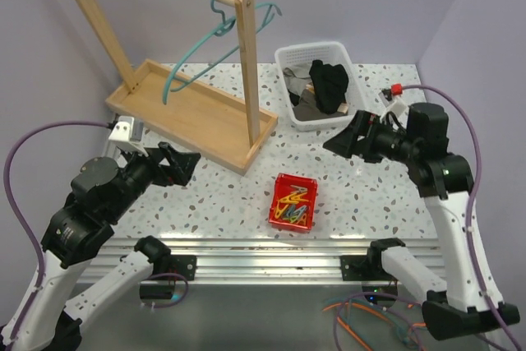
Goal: Remove the underwear clipped to the hanger
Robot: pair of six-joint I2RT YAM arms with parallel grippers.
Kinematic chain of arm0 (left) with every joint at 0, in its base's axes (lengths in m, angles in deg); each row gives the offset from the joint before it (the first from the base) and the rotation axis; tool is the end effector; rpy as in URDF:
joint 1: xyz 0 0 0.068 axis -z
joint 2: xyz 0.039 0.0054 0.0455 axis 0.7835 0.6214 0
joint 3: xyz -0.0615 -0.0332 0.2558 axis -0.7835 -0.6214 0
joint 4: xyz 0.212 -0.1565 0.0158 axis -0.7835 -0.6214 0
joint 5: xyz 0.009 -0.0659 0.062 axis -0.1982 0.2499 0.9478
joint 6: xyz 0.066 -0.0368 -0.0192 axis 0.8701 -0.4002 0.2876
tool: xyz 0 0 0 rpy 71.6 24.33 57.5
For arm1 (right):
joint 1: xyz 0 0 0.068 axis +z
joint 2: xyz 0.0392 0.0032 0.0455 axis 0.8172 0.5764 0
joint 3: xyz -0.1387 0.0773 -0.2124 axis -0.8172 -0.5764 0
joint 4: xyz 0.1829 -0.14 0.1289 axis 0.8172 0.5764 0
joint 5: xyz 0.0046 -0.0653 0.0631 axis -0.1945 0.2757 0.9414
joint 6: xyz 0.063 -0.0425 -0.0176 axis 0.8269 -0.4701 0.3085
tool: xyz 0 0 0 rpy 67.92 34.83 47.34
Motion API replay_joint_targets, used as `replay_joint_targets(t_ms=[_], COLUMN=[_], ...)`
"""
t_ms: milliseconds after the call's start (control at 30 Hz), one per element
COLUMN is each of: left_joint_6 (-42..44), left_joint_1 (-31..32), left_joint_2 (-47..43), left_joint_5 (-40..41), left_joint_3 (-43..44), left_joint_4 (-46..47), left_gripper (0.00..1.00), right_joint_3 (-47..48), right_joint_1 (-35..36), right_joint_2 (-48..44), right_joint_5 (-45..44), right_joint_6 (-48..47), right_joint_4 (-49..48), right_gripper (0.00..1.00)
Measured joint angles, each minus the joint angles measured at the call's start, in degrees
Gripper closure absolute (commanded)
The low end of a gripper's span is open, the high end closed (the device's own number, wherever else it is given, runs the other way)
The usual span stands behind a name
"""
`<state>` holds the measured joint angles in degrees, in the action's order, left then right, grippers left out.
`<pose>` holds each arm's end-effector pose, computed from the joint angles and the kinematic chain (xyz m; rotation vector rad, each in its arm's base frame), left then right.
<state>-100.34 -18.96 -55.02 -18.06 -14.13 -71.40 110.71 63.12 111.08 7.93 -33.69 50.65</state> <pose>0.1079 -0.0585 0.3997 -0.0170 1.8217 -0.6348 0.1983 0.0645 0.3830 0.0216 2.1734 0.9544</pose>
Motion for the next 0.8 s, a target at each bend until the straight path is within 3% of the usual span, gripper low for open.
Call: replay_joint_targets(t_ms=[267, 800], left_joint_6=[-0.5, -0.4], left_joint_1=[0.0, 0.0], left_joint_2=[-0.6, -1.1], left_joint_5=[-2.9, -5.3], left_joint_3=[-0.2, -1.2], left_joint_4=[0.3, 1.6], left_gripper=[0.0, 0.0], right_joint_3=[-0.2, 3.7], right_joint_1=[0.3, 0.3], right_joint_2=[-15.0, -16.9], right_joint_5=[3.4, 5.1], right_joint_6=[1.9, 3.7], right_joint_4=[5.4, 9.4], right_gripper=[0.01, 0.01])
